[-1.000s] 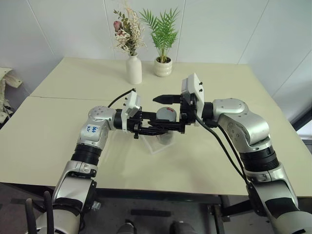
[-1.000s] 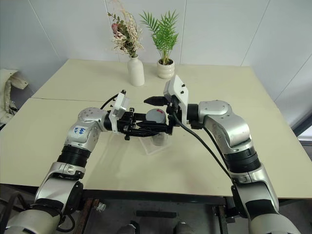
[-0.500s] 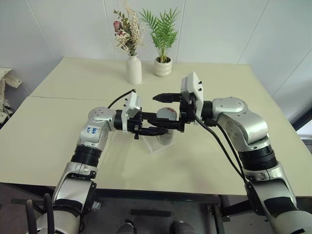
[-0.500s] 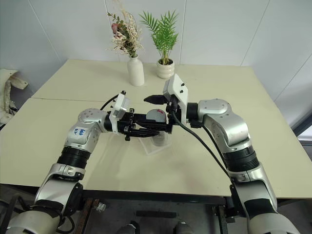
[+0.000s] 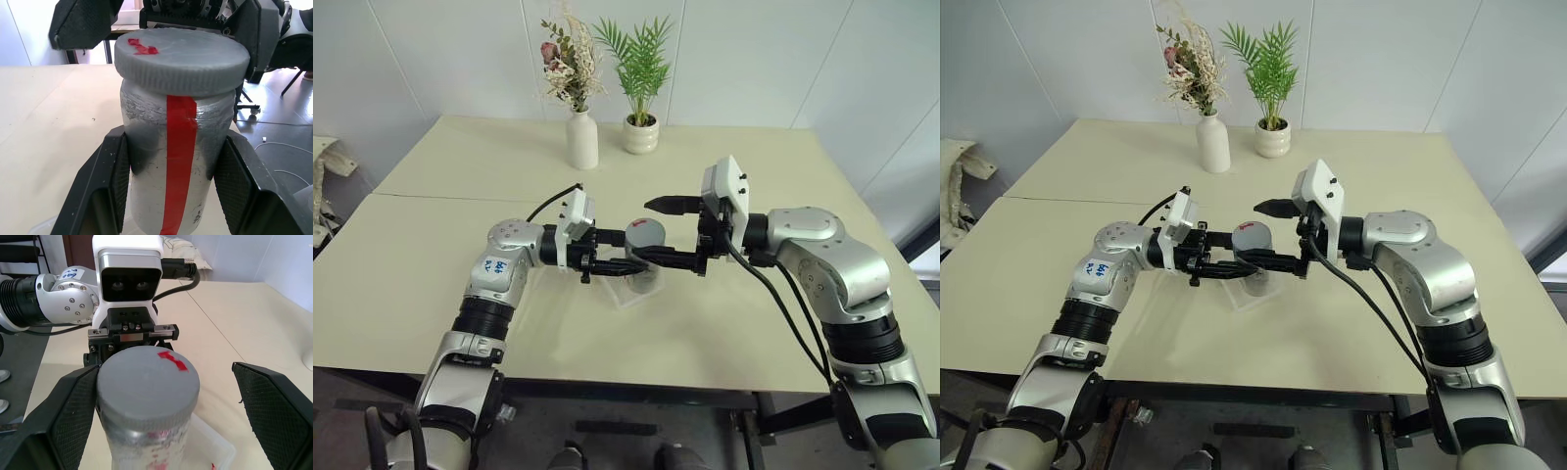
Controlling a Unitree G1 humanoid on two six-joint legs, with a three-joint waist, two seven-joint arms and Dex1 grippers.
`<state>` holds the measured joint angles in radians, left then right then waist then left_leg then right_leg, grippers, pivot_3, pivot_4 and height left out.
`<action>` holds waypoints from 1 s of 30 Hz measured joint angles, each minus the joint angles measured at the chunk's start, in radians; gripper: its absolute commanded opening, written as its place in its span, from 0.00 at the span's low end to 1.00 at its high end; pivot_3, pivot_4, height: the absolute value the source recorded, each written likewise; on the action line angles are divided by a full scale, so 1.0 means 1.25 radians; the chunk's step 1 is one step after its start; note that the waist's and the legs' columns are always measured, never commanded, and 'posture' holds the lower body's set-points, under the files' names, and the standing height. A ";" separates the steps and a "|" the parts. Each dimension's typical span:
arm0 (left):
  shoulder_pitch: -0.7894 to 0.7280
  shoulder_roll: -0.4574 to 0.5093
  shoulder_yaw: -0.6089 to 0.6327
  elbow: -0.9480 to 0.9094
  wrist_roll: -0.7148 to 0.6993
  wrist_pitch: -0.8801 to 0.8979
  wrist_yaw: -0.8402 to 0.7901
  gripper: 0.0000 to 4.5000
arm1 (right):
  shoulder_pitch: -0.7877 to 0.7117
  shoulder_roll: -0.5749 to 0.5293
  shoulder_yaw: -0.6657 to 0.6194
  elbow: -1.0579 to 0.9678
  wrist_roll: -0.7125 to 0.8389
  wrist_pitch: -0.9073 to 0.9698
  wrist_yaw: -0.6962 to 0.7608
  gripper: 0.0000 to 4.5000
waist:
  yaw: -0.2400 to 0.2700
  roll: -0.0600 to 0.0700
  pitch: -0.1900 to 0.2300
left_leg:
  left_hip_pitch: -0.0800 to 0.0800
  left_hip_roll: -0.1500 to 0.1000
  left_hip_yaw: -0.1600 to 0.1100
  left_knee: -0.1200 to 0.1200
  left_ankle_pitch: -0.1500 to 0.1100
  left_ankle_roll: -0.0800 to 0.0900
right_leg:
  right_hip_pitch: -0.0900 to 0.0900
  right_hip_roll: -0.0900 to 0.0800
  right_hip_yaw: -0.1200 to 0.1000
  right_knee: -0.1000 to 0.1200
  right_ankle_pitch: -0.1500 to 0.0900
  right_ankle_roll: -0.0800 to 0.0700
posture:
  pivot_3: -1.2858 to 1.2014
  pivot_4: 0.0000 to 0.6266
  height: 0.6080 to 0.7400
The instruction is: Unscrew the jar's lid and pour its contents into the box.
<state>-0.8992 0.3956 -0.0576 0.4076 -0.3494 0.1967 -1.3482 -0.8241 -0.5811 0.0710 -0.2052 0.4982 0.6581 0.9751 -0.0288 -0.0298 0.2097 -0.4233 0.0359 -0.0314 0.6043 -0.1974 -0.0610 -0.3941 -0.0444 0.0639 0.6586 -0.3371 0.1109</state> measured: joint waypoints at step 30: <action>-0.011 0.005 0.000 0.034 0.001 -0.003 -0.005 0.46 | 0.064 -0.061 -0.076 -0.121 0.095 0.085 -0.076 1.00 | -0.001 0.000 0.000 | 0.000 0.000 0.000 0.000 0.000 0.000 | 0.000 0.000 0.000 0.000 0.000 0.000 | 0.52 0.24 1.00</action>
<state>-0.9132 0.4020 -0.0580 0.4498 -0.3478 0.1929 -1.3540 -0.7444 -0.6579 -0.0246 -0.3558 0.6172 0.7645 0.8803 -0.0295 -0.0297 0.2098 -0.4233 0.0359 -0.0315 0.6048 -0.1974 -0.0610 -0.3939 -0.0443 0.0640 0.6585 -0.3371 0.1109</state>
